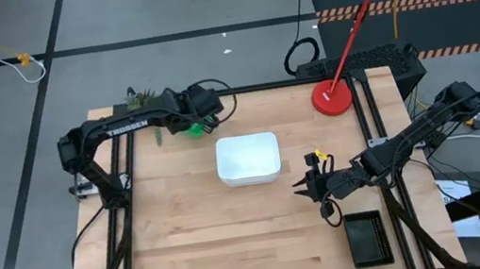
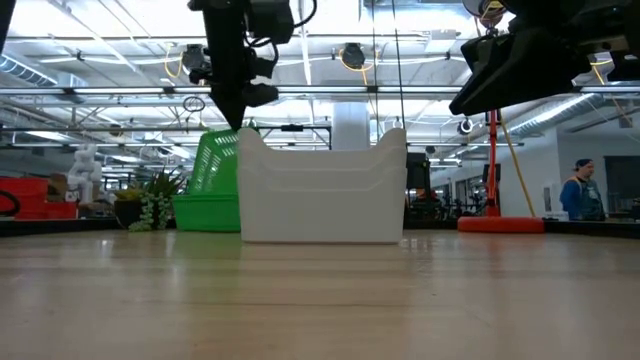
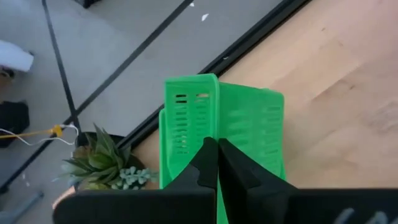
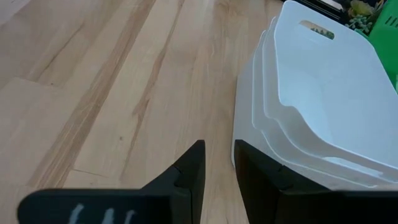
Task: Stack baskets by color
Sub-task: Stack the bottom green bin on top of the top green bins
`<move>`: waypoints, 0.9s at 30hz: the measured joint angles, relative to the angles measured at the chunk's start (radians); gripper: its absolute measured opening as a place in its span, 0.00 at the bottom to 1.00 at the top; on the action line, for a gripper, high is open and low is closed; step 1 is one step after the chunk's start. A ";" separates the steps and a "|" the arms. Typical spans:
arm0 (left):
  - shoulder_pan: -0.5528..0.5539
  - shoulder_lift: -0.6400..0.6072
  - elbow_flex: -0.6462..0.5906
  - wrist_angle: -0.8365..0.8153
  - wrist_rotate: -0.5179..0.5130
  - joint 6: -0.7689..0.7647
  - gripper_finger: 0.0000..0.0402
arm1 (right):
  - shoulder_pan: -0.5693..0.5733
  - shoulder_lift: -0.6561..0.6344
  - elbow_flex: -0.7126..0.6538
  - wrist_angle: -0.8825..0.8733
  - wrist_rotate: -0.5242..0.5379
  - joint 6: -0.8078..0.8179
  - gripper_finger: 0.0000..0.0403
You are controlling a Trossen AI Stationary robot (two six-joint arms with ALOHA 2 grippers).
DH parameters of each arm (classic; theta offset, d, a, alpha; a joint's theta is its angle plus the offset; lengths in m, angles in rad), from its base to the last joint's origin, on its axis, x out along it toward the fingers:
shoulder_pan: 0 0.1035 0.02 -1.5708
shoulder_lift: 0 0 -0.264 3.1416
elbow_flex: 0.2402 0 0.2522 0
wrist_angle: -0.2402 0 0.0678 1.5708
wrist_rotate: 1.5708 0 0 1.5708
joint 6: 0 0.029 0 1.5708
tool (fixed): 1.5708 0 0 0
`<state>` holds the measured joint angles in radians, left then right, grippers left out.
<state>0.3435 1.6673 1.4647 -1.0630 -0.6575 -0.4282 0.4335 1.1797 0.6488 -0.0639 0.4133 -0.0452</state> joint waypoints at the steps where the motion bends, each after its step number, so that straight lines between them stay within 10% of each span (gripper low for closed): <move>1: -0.003 0.007 0.000 0.000 -0.010 0.000 0.00 | 0.000 0.000 0.000 0.000 0.000 0.000 0.19; 27: -0.073 0.134 -0.001 -0.046 -0.084 -0.052 0.02 | 0.000 0.000 0.000 -0.018 -0.001 0.014 0.19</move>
<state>0.2704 1.8017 1.4639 -1.1088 -0.7414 -0.4797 0.4339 1.1801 0.6487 -0.0820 0.4126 -0.0310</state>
